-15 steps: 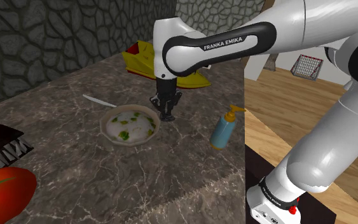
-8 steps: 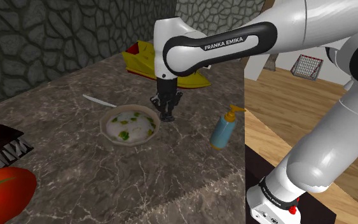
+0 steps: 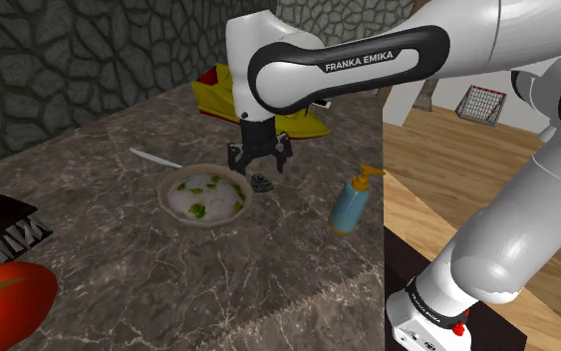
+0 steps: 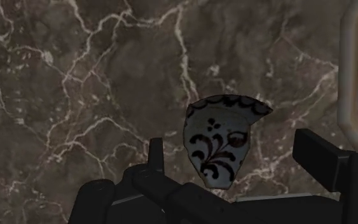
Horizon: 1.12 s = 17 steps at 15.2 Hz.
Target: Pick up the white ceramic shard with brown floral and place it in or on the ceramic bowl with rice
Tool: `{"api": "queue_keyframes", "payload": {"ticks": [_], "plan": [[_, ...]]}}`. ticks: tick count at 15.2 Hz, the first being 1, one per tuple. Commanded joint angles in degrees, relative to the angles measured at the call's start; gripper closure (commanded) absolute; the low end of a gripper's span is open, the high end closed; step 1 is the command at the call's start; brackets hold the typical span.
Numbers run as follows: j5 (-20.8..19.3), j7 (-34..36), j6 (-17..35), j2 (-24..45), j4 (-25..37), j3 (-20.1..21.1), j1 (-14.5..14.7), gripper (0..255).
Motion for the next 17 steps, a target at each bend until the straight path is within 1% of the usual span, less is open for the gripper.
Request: {"api": "queue_keyframes", "payload": {"ticks": [1,4,12,13,17], "plan": [[0.04,0.42,1.51,0.19,-1.81,0.19,0.19,0],[-0.06,0.48,3.48,0.30,-3.68,0.08,0.22,0],[-0.06,0.48,3.48,0.30,-3.68,0.04,0.26,0],[-0.04,0.43,3.46,0.24,-3.71,0.02,0.24,255],[-0.05,0.46,3.43,0.27,-3.66,0.03,0.26,255]]}}
